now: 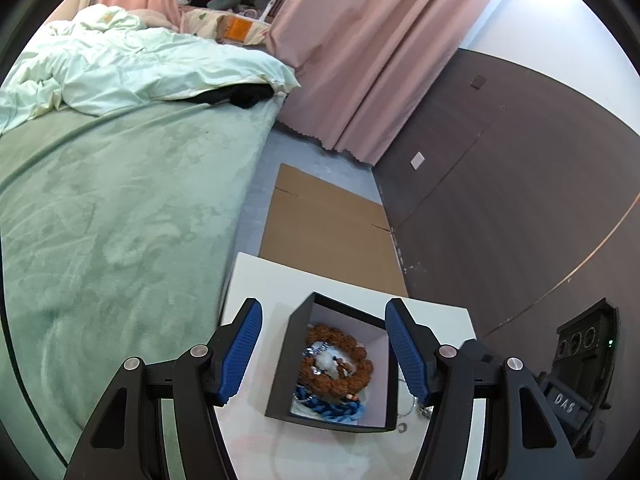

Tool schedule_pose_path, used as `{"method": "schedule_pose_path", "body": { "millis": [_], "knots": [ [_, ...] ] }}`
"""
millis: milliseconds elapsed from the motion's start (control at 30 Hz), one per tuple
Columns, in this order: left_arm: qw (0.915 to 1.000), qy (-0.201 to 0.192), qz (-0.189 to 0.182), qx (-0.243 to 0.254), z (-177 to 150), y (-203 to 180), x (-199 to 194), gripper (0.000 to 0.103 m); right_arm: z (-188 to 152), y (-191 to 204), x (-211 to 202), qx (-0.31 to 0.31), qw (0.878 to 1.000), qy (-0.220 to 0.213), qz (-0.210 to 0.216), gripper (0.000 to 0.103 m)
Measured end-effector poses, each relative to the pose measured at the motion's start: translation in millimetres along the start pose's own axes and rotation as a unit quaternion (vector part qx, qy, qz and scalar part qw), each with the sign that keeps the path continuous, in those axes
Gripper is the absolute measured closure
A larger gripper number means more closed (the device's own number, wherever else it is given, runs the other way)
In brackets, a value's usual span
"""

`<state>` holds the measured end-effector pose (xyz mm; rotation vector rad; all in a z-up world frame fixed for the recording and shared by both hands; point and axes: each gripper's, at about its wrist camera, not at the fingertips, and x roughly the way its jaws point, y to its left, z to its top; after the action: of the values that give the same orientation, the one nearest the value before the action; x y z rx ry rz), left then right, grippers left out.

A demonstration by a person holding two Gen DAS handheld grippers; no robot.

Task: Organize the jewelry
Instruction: 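Lower the wooden bead bracelet into the black box and open the right tool, then reach the left tool to the small silver ring and close on it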

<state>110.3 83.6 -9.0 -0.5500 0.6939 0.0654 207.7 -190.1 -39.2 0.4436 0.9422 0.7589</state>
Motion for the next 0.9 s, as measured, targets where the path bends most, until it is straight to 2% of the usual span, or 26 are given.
{"method": "schedule_pose_path", "body": {
  "millis": [233,400,800,900],
  "knots": [
    [0.9996,0.010,-0.005,0.025,-15,-24,4,0.038,1,-24,-43,0.026,0.999,-0.024,-0.042,0.047],
    [0.9977,0.028,-0.011,0.061,-32,-50,13,0.038,-3,-47,-66,0.054,0.995,-0.024,-0.076,0.047],
    [0.9882,0.069,-0.020,0.135,-79,-94,24,0.038,-19,-83,-112,0.085,0.987,-0.012,-0.134,0.047],
    [0.9845,0.079,-0.022,0.154,-91,-102,27,0.041,-24,-90,-122,0.089,0.986,-0.011,-0.144,0.047]
  ]
}}
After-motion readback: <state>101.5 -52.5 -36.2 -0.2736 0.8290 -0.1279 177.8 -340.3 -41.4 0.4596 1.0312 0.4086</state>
